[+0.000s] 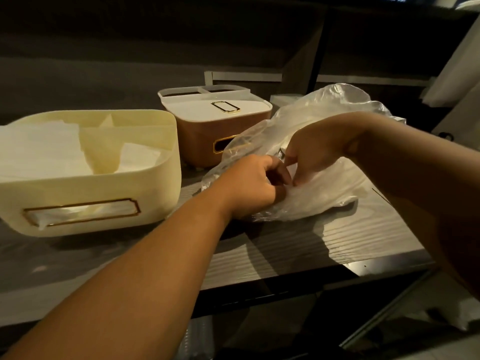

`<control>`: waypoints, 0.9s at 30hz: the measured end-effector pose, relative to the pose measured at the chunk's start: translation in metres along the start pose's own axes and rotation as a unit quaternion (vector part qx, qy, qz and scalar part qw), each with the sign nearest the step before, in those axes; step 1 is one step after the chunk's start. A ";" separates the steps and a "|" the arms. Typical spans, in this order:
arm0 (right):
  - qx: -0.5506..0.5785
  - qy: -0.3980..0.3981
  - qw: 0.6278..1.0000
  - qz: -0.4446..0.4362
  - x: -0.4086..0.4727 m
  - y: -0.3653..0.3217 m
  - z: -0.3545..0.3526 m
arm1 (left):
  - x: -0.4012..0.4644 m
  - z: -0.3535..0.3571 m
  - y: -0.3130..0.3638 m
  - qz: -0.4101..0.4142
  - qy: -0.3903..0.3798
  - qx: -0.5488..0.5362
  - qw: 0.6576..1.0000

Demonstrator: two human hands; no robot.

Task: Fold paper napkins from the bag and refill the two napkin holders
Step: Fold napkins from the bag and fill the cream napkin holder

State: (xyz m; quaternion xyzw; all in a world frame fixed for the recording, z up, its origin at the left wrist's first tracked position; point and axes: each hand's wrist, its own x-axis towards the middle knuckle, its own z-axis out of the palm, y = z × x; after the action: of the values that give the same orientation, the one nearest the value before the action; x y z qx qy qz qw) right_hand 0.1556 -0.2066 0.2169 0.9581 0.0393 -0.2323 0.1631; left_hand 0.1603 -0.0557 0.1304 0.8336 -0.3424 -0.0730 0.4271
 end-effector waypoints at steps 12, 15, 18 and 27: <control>0.240 0.186 0.953 0.015 -0.013 0.014 0.000 | 0.004 -0.005 0.000 0.002 0.120 -0.011 0.993; 0.300 0.215 0.929 0.009 -0.030 0.014 -0.002 | 0.000 -0.006 0.000 0.014 0.128 -0.018 0.992; 0.330 0.260 0.907 -0.001 -0.052 0.010 -0.008 | -0.010 -0.008 0.007 0.014 0.121 -0.047 0.991; 0.680 0.307 0.662 -0.073 -0.083 -0.045 0.007 | -0.064 -0.038 0.037 -0.057 0.191 -0.268 0.943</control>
State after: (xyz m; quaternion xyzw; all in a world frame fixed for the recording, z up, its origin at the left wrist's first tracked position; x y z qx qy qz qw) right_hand 0.0721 -0.1664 0.2359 0.8133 -0.0116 0.1022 -0.5727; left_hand 0.1092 -0.0049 0.1712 0.7050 -0.1741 -0.0256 0.6871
